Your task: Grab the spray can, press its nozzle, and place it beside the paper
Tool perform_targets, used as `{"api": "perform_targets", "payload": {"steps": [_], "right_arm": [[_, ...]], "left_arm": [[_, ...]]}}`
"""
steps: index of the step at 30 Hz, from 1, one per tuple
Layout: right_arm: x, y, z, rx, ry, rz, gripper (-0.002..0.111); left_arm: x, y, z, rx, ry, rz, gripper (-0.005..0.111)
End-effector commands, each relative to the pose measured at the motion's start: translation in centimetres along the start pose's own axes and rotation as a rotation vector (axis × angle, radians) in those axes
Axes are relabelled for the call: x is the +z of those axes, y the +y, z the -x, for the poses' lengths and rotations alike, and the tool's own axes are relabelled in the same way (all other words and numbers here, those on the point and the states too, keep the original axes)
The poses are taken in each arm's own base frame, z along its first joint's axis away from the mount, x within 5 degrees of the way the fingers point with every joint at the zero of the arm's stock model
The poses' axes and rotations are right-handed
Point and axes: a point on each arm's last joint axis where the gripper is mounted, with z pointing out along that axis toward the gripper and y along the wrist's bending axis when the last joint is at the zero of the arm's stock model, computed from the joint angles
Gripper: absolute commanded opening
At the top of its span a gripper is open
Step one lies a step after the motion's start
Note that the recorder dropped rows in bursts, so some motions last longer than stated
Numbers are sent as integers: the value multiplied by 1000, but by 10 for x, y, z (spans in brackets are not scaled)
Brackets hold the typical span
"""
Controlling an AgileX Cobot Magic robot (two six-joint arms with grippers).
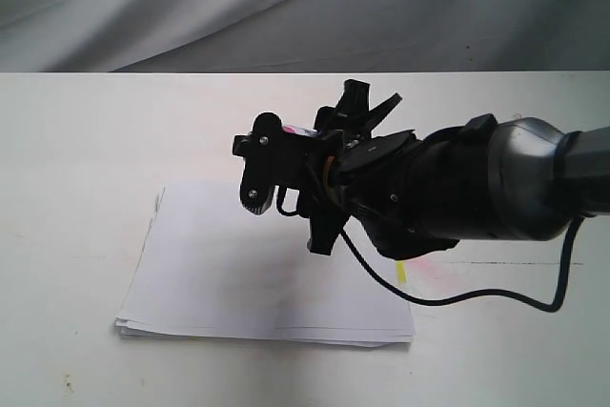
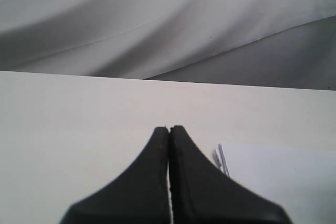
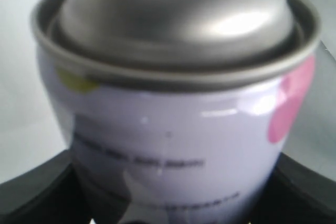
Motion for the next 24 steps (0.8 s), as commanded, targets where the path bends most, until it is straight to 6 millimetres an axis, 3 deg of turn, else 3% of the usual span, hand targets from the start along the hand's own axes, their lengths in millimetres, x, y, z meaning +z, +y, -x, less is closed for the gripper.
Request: {"api": "perform_targets", "payload": {"steps": [1,10,16,24], "right_arm": [[-3,-6,3,-16,-14,-25,0],[-3,-6,3,-16,-14,-25,0],[-3,-6,3,-16,-14,-25,0],[-3,-6,3,-16,-14,-25,0]], "left_arm": [[0,0,-1,-11,-4,0,0],[0,-1,2,-11,-31,-9,0],[-2,-5,13,-9,-159,-53,0],[-3,-7,22,-204,-244,-109,0]]}}
